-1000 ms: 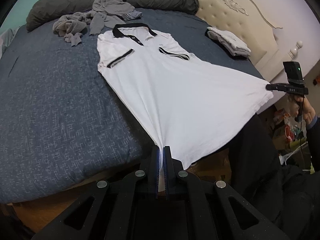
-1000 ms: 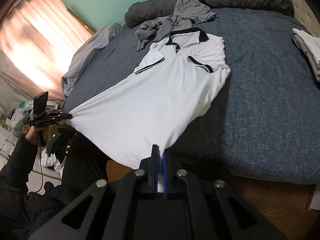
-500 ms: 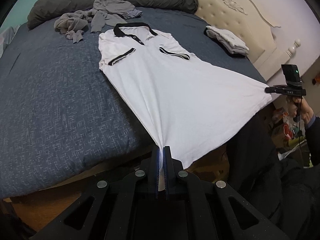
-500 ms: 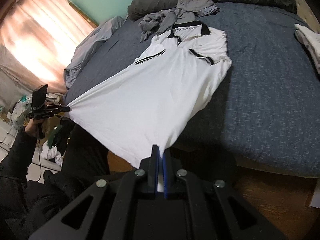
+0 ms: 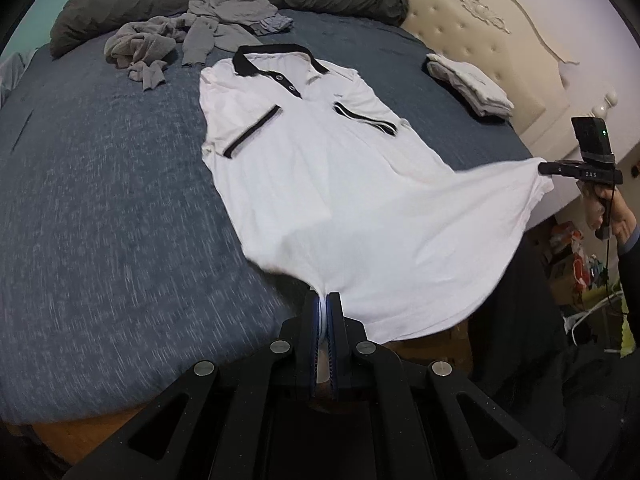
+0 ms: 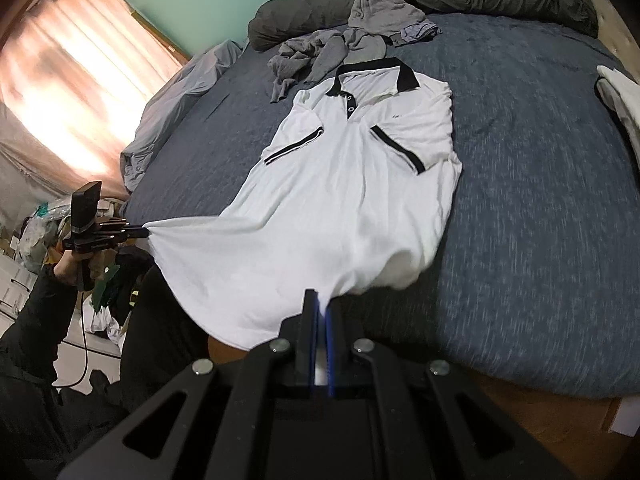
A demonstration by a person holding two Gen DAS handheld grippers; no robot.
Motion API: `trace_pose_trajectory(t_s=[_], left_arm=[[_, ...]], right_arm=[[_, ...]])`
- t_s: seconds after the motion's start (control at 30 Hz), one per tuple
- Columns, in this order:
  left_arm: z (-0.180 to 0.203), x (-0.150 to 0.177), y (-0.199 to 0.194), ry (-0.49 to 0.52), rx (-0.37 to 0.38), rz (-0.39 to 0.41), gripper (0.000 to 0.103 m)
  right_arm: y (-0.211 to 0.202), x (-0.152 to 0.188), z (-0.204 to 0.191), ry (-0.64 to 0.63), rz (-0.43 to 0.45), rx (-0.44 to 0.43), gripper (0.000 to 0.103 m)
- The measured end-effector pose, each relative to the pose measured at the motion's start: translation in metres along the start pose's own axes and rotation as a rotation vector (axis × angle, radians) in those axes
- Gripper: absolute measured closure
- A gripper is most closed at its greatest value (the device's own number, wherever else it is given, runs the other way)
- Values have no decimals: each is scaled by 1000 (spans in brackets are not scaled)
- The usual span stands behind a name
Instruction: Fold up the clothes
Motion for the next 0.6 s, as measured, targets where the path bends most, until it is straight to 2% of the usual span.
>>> trace_pose_trajectory(t_s=[0.2,0.33,0.6], left_arm=[[-43,-53,12,-40,-17,21,99],[-75,-96,29,-58,-24,23,99],[-156,-201,98,-118,-11,10,99]], right_arm=[[12,-52,25,46,13,-12,100],[27,-100,49,92,19,-11,100],[78,-204,107,162,0,32,100]])
Point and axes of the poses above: each gripper's, at about its wrist camera, not at the fingertips, and y roughly the way its jaws point, z to its right, x to its underside, the point moved 7 cm from there along y, roughly the way its jaws point, and after that the axes turned 4 degrees about y, right-handed, at the moved point
